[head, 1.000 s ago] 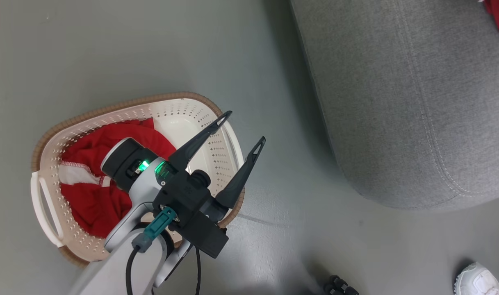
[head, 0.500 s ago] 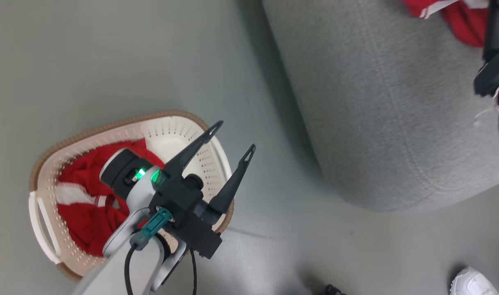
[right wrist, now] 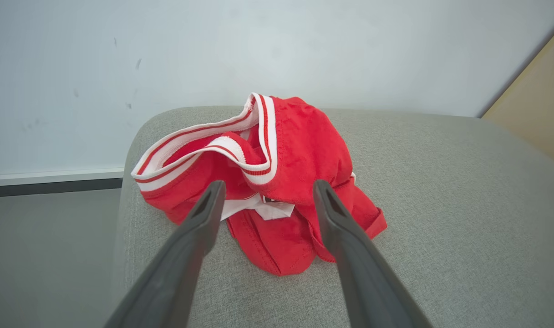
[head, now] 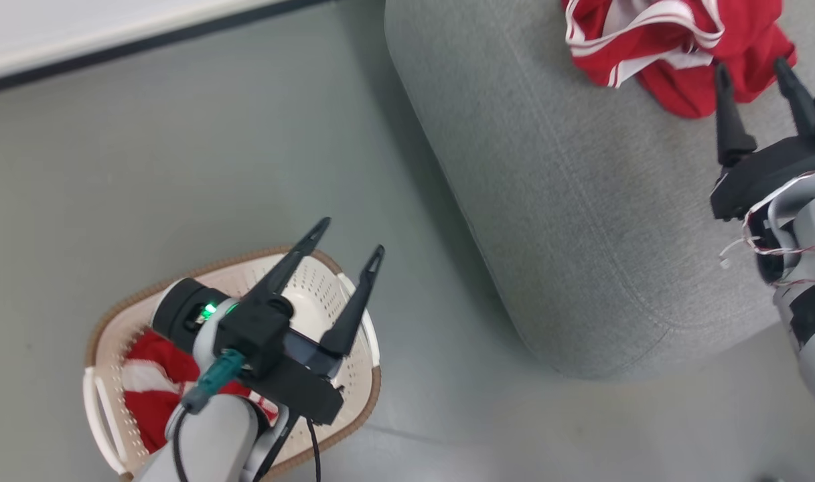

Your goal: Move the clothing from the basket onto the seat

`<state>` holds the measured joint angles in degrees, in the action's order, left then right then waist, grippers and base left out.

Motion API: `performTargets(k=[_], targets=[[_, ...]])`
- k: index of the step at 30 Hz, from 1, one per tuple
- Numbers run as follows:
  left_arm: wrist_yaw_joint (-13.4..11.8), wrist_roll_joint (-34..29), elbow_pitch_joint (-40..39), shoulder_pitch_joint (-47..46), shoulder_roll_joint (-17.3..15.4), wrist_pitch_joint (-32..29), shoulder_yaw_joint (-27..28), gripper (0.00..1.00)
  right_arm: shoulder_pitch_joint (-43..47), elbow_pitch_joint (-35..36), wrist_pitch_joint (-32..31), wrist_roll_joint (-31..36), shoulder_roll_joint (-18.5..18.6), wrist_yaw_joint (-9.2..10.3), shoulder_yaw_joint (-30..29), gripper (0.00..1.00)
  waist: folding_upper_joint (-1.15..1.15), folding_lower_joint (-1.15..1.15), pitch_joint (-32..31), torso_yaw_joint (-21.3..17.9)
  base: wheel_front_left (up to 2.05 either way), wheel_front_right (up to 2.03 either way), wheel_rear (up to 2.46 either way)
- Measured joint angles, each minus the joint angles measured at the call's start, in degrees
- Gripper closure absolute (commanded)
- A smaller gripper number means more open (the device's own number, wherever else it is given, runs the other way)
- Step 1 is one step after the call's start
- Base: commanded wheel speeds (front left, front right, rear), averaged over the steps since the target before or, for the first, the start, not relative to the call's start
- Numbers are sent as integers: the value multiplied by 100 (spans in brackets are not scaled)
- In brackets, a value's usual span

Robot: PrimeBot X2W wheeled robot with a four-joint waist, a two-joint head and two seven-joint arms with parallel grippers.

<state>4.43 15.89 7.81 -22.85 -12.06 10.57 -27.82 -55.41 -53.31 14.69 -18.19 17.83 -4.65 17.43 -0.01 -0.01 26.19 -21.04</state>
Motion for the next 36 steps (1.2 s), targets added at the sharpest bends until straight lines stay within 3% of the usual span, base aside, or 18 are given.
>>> performTargets(k=[20,36], targets=[[-504,739,648,1201,54,325,1054,0,1662,957,0,-70,-765,-29,-21,0,0,-1,-1562,517,0,0,0],[-876,996,333,2732,-104,372,1840,0,3538,2492,0,44,-1068,379,76,0,0,0,-2713,1062,0,0,0]])
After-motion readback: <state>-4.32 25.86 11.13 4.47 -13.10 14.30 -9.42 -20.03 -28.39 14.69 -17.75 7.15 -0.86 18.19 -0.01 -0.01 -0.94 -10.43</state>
